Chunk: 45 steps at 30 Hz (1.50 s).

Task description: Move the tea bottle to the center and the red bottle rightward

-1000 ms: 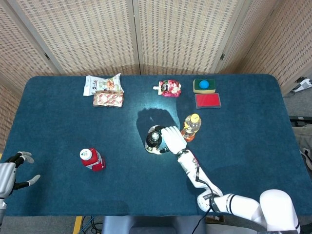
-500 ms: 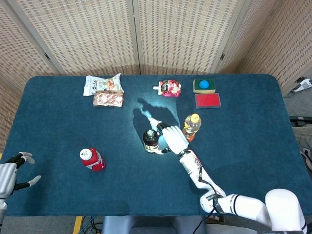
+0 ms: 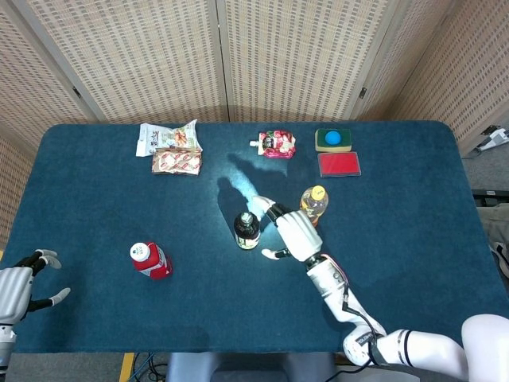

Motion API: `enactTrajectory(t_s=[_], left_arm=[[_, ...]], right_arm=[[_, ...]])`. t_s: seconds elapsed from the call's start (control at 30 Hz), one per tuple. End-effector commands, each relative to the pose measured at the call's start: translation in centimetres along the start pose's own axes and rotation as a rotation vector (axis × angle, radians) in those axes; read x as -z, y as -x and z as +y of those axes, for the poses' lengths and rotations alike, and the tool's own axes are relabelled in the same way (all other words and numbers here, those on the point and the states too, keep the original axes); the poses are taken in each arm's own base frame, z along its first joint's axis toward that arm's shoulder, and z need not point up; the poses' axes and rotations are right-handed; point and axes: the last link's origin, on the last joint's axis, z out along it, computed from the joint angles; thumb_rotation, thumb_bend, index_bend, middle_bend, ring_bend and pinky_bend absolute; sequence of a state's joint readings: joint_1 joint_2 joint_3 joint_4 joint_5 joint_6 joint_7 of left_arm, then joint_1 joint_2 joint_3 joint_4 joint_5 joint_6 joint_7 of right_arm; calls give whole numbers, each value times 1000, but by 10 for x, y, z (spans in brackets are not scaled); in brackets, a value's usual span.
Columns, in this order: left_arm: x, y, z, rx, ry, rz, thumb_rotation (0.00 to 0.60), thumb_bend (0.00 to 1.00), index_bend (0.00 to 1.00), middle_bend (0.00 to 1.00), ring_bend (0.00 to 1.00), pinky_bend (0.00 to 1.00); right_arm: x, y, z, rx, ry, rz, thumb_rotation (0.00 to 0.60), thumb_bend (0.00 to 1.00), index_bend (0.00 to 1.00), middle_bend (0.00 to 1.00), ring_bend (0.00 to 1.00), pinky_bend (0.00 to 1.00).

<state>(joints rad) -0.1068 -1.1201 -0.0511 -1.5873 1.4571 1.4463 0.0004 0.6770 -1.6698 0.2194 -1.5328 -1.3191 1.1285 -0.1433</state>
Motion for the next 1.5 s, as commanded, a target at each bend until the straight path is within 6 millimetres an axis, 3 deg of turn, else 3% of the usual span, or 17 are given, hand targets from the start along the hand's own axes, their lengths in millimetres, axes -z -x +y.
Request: enactTrajectory(t_s=[0.03,0.53,0.87,1.0,1.37,1.5], left_arm=[[0,1,0,-1,1,-2,600,91,463,337,410,677],[0,5,7,-6,21,-15,600,91,463,337,410,677],[-3,4,19,25,48,0,600,91,452,339,410,677],[-5,8,27,45,62,-9,600,91,426,339,410,677],[-18,15,57,205,106,-41,600,91,324,332,386,674],[-24,20,66,281,119,-75,600,91,233,243,300,605]], right_arm=[[15,-7,1,30,0,19,600,7,36,140,243,517],[92,-37,-2,181,-71,65,600,9,36,182,244,517],[164,-79,28,293,-26,62,600,33,37,280,246,517],[193,-87,42,289,-8,88,600,35,95,318,263,517],[236,-92,57,244,50,126,600,35,117,365,291,517],[245,-94,57,222,45,140,600,35,117,366,291,517]])
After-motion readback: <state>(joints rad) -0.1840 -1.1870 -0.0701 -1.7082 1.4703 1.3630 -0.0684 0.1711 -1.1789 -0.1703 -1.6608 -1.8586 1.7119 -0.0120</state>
